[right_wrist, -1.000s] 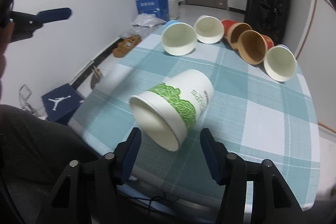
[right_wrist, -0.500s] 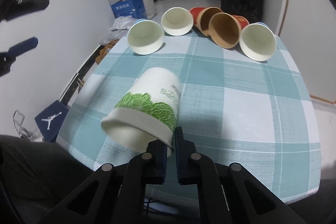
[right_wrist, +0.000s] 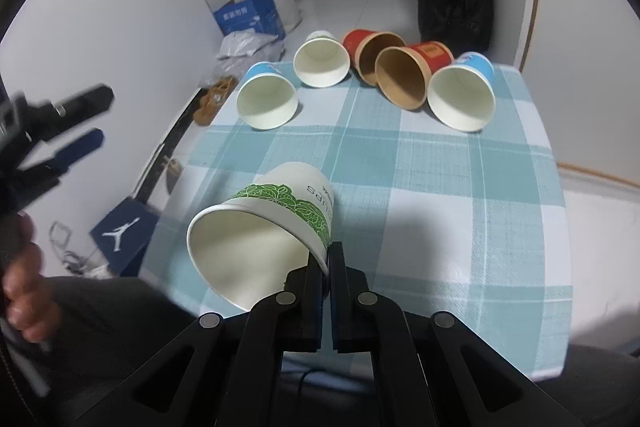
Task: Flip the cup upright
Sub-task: 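Rotate the held cup with the right gripper, setting its base on the cloth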
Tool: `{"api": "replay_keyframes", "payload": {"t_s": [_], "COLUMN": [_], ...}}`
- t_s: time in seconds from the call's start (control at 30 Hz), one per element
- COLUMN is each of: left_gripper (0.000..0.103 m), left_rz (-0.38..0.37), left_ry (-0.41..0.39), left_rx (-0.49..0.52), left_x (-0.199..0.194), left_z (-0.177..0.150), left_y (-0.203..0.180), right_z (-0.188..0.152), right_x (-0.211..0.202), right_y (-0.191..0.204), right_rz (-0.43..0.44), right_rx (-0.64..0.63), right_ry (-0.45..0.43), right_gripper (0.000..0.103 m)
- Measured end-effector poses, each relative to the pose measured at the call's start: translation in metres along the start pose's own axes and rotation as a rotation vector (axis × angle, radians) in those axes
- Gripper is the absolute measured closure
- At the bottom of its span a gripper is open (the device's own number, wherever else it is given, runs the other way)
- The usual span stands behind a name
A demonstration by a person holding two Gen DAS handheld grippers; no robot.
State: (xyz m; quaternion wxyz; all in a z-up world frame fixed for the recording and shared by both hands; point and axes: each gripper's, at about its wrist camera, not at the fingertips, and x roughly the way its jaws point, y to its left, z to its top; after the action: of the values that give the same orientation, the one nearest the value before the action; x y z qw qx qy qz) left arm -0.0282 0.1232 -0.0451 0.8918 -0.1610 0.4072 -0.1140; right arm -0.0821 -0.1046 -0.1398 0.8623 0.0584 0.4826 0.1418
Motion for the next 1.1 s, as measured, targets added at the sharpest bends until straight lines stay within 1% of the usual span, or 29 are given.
{"api": "replay_keyframes", "payload": {"t_s": [0.13,0.23,0.33,0.37,0.47,0.57,0.6,0.63,0.73,0.87,1.03,1.1], "left_gripper": [0.033,0.033,0.033,0.033,0.033,0.033,0.033,0.033,0.033,0.033,0.033,0.033], "left_rz": [-0.013,-0.019,-0.02,-0.019,-0.018,-0.017,-0.014,-0.014,-0.005,0.004,0.006,0.008], "left_ry": [0.007,0.014,0.022,0.024,0.038,0.053,0.056,0.057,0.083,0.121,0.131,0.135], "left_rx": [0.012,0.016,0.02,0.019,0.014,0.019,0.023,0.026,0.029,0.022,0.037,0.042], "left_x": [0.001,0.002,0.005,0.005,0.009,0.011,0.012,0.012,0.016,0.023,0.024,0.025], "left_z": [-0.001,-0.003,-0.002,-0.002,-0.002,-0.004,-0.005,-0.005,-0.006,-0.008,-0.012,-0.013], "left_y": [-0.005,-0.008,-0.011,-0.011,-0.012,-0.014,-0.015,-0.016,-0.019,-0.02,-0.025,-0.028], "right_z": [0.007,0.013,0.022,0.024,0.029,0.034,0.036,0.038,0.048,0.054,0.052,0.049], "right_x": [-0.013,-0.015,-0.006,-0.002,0.017,0.032,0.035,0.036,0.038,0.039,0.047,0.048], "right_y": [-0.011,-0.022,-0.033,-0.035,-0.043,-0.042,-0.042,-0.041,-0.038,-0.039,-0.046,-0.054], "right_rz": [0.034,0.044,0.052,0.053,0.076,0.074,0.077,0.074,0.061,0.078,0.087,0.089], "right_rx": [0.024,0.035,0.08,0.089,0.143,0.166,0.169,0.173,0.155,0.172,0.198,0.226], "right_ry": [0.091,0.187,0.301,0.326,0.436,0.511,0.521,0.523,0.497,0.466,0.441,0.425], "right_gripper": [0.101,0.101,0.101,0.101,0.101,0.101,0.101,0.098,0.096,0.086,0.086,0.086]}}
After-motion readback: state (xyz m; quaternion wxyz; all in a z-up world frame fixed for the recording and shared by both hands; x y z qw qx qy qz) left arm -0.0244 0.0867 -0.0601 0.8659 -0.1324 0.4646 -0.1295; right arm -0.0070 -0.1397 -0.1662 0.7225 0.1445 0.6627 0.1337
